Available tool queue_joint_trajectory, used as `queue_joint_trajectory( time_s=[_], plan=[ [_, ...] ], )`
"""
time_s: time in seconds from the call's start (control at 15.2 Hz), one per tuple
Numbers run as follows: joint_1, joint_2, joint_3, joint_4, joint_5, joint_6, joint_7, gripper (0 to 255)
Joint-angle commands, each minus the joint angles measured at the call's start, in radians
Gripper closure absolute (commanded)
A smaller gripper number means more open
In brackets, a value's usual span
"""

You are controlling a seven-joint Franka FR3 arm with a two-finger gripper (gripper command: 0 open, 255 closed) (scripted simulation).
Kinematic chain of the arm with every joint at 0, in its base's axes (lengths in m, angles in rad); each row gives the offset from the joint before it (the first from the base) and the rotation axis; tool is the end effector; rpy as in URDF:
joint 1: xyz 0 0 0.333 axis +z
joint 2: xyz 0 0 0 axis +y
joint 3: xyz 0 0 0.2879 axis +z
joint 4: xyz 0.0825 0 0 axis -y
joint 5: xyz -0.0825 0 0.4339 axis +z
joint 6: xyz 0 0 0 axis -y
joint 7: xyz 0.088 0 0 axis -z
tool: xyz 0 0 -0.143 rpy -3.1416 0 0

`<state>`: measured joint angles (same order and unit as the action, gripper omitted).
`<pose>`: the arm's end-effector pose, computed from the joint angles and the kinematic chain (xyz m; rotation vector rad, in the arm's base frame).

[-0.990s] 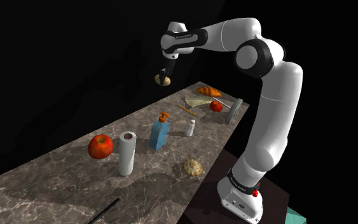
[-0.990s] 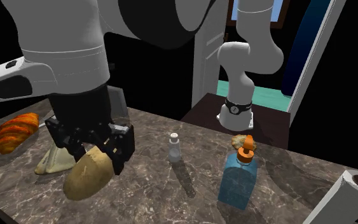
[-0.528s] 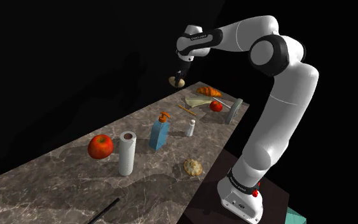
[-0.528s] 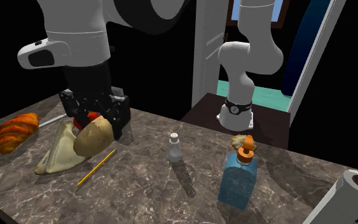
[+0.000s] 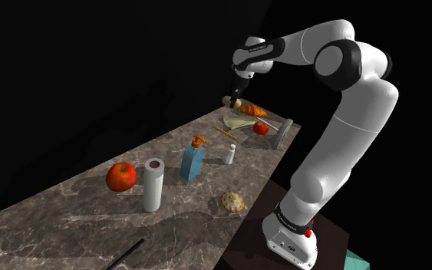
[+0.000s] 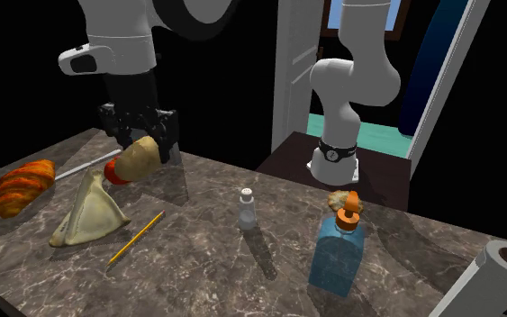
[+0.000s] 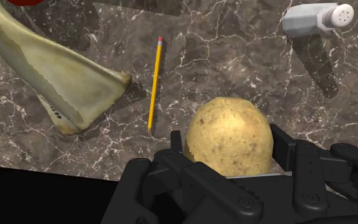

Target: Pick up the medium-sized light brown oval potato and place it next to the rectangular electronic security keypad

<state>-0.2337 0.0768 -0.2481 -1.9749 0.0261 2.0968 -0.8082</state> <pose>0.5521 -0.2855 0.3487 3.0770 0.4887 0.0630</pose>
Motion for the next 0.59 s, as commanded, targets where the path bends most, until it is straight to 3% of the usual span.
queue_joint_trajectory(
  time_s=[0.0,0.53],
  plan=[
    [-0.023,-0.023,-0.020,-0.031,-0.003,0.008,-0.044,255],
    [-0.118,-0.061,-0.109,-0.076,-0.003,0.015,-0.229,255]
  ],
)
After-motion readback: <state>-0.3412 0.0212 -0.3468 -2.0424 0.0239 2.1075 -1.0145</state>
